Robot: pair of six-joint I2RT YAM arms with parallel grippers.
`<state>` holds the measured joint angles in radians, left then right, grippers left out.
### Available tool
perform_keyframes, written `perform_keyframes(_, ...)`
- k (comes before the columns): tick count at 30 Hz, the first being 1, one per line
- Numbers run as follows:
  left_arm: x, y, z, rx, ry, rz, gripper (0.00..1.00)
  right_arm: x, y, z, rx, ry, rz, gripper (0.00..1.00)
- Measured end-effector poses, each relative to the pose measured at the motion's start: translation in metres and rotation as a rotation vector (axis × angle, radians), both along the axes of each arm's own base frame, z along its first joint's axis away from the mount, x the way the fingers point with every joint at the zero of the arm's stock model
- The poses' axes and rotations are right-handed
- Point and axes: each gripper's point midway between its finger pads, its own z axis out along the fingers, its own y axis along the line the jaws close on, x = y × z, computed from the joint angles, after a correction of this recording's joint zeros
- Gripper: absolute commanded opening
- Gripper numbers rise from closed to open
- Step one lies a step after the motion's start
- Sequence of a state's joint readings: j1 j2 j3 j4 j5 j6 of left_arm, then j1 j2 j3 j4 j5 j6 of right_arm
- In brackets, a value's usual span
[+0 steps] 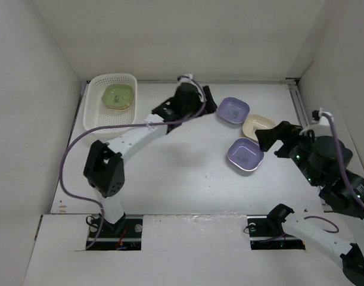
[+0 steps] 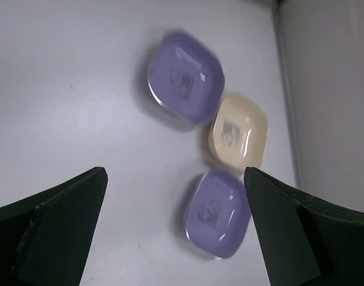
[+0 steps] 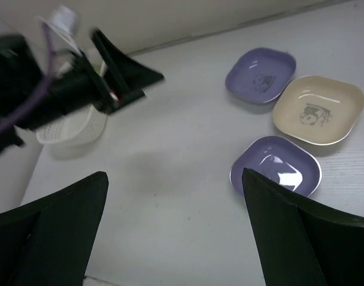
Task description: Place the plates into the plastic bin on the countertop
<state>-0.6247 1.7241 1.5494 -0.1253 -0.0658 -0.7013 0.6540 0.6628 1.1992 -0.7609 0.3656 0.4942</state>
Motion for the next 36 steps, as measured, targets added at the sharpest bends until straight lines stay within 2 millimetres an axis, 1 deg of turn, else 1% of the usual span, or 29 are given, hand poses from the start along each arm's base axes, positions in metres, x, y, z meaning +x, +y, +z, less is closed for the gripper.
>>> perform_keyframes(1, -0.014, -0.027, -0.020, 0.034, 0.024, -0.073, 1.00, -0.003, -0.008, 0.010, 0.015, -0.013, -0.032, 1.00)
perform_keyframes(2, -0.026, -0.046, -0.040, 0.069, 0.047, -0.123, 1.00, -0.006, -0.017, 0.020, 0.035, -0.030, -0.063, 1.00)
perform_keyframes(4, -0.051, -0.077, -0.087, 0.157, 0.103, -0.221, 1.00, -0.017, -0.034, 0.033, 0.075, -0.063, -0.115, 1.00)
perform_keyframes(6, -0.076, -0.100, -0.129, 0.246, 0.151, -0.310, 1.00, -0.028, -0.049, 0.040, 0.104, -0.087, -0.151, 1.00)
perform_keyframes(7, -0.088, -0.108, -0.147, 0.288, 0.173, -0.346, 1.00, -0.032, -0.055, 0.041, 0.112, -0.094, -0.163, 1.00)
perform_keyframes(9, -0.107, -0.123, -0.174, 0.358, 0.199, -0.412, 1.00, -0.039, -0.063, 0.042, 0.123, -0.099, -0.182, 1.00)
perform_keyframes(10, -0.114, -0.130, -0.183, 0.380, 0.205, -0.439, 0.98, -0.040, -0.065, 0.042, 0.127, -0.101, -0.186, 1.00)
perform_keyframes(12, -0.126, -0.137, -0.195, 0.408, 0.214, -0.483, 0.98, -0.041, -0.066, 0.041, 0.123, -0.094, -0.187, 1.00)
perform_keyframes(13, -0.130, -0.138, -0.198, 0.417, 0.216, -0.499, 0.98, -0.041, -0.066, 0.039, 0.118, -0.089, -0.186, 1.00)
perform_keyframes(15, -0.131, -0.137, -0.200, 0.425, 0.216, -0.507, 0.96, -0.041, -0.065, 0.037, 0.114, -0.083, -0.181, 1.00)
perform_keyframes(19, -0.124, -0.132, -0.201, 0.436, 0.209, -0.491, 0.90, -0.040, -0.059, 0.035, 0.106, -0.077, -0.154, 1.00)
perform_keyframes(22, -0.118, -0.125, -0.203, 0.458, 0.207, -0.466, 0.88, -0.039, -0.053, 0.029, 0.091, -0.065, -0.128, 1.00)
perform_keyframes(27, -0.107, -0.125, -0.217, 0.505, 0.208, -0.432, 0.86, -0.036, -0.045, 0.020, 0.070, -0.042, -0.098, 1.00)
perform_keyframes(28, -0.104, -0.126, -0.220, 0.515, 0.205, -0.424, 0.83, -0.036, -0.044, 0.018, 0.067, -0.038, -0.092, 1.00)
perform_keyframes(30, -0.096, -0.130, -0.221, 0.527, 0.189, -0.410, 0.75, -0.036, -0.041, 0.015, 0.063, -0.031, -0.084, 1.00)
perform_keyframes(31, -0.092, -0.132, -0.221, 0.530, 0.181, -0.401, 0.67, -0.036, -0.041, 0.014, 0.062, -0.029, -0.079, 1.00)
perform_keyframes(32, -0.089, -0.133, -0.221, 0.536, 0.176, -0.393, 0.37, -0.036, -0.040, 0.014, 0.062, -0.028, -0.078, 1.00)
perform_keyframes(33, -0.086, -0.135, -0.222, 0.537, 0.177, -0.382, 0.23, -0.036, -0.040, 0.014, 0.062, -0.028, -0.076, 1.00)
perform_keyframes(35, -0.080, -0.133, -0.224, 0.576, 0.170, -0.364, 0.05, -0.036, -0.040, 0.014, 0.060, -0.030, -0.073, 1.00)
perform_keyframes(36, -0.078, -0.134, -0.222, 0.575, 0.167, -0.358, 0.00, -0.036, -0.040, 0.014, 0.060, -0.030, -0.072, 1.00)
